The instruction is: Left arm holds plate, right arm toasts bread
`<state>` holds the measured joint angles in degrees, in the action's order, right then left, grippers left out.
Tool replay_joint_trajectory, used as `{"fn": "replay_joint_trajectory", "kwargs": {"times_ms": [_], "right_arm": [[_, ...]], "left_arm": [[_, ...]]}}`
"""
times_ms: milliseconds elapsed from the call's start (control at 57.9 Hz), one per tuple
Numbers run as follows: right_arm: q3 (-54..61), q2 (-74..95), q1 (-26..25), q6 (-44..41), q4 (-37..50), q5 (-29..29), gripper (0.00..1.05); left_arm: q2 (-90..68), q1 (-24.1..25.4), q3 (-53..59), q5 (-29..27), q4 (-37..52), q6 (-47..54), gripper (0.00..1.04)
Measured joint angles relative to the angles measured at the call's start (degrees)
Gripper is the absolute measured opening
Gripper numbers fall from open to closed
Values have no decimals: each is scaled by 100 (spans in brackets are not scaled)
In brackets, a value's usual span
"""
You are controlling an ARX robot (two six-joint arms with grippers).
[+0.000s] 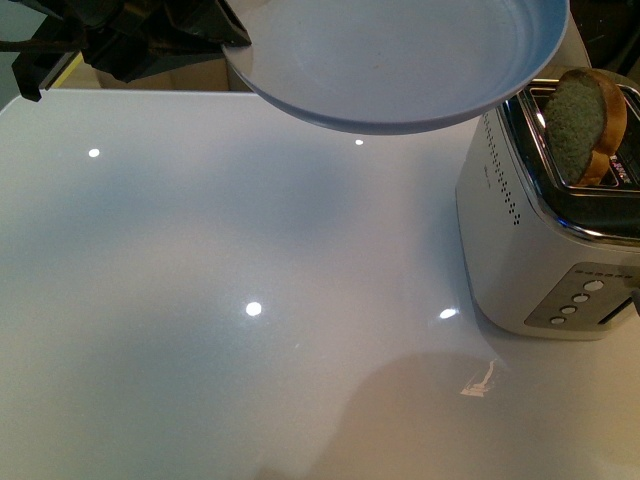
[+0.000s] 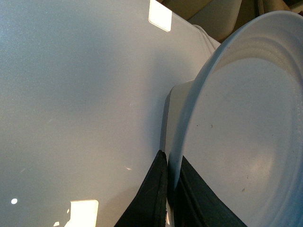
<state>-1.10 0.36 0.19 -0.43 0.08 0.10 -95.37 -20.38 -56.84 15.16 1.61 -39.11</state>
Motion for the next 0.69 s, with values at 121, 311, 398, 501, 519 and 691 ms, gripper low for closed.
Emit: {"fn": "replay_joint_trajectory", "kwargs": {"times_ms": [121,311,398,501,519,691], "right_arm": [[0,0,0,0,2,0,66],[0,0,0,4,2,0,96],[0,0,0,7,2,0,96],[0,0,0,7,2,-4,96],[0,0,0,7,0,-4,96],[0,-2,0,7,0,0,96]], "left_arm": [[0,0,0,0,0,0,3],[0,2,0,0,0,0,3],[0,20,-15,184,-48,76,3],[0,107,-120,1143,-308,785,3],[0,111,-127,1182,-313,848,3],[2,461,-155,1224,-426,1294,3]]}}
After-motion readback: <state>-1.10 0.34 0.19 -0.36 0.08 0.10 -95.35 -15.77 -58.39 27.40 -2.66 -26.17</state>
